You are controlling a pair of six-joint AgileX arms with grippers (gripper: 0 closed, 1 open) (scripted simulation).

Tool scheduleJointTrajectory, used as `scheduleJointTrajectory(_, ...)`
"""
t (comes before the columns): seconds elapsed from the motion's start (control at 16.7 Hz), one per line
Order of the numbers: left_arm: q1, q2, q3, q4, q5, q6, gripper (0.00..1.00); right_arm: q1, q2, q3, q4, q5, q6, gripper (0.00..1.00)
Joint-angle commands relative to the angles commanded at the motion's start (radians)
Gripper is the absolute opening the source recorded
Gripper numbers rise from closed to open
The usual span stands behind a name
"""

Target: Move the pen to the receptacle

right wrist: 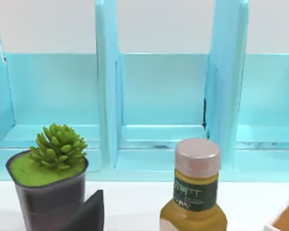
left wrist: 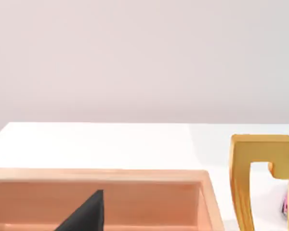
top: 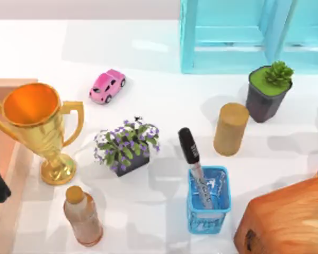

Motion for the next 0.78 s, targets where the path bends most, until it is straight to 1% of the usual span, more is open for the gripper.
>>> scheduleJointTrajectory(0.18,-0.010,0.011,0.003,0.010,0.002,-0.007,1.00,0.000,0.000,0.000,0.000,0.000,0.000,1.00)
scheduleJointTrajectory(0.36,-0.103,0.105,0.022,0.101,0.008,-0.064,1.00,0.000,0.000,0.000,0.000,0.000,0.000,1.00)
scheduleJointTrajectory(0.54,-0.287,0.288,0.058,0.278,0.003,-0.157,1.00,0.000,0.000,0.000,0.000,0.000,0.000,1.00)
scheduleJointTrajectory(0.78,-0.638,0.634,0.109,0.593,-0.040,-0.300,1.00,0.000,0.000,0.000,0.000,0.000,0.000,1.00)
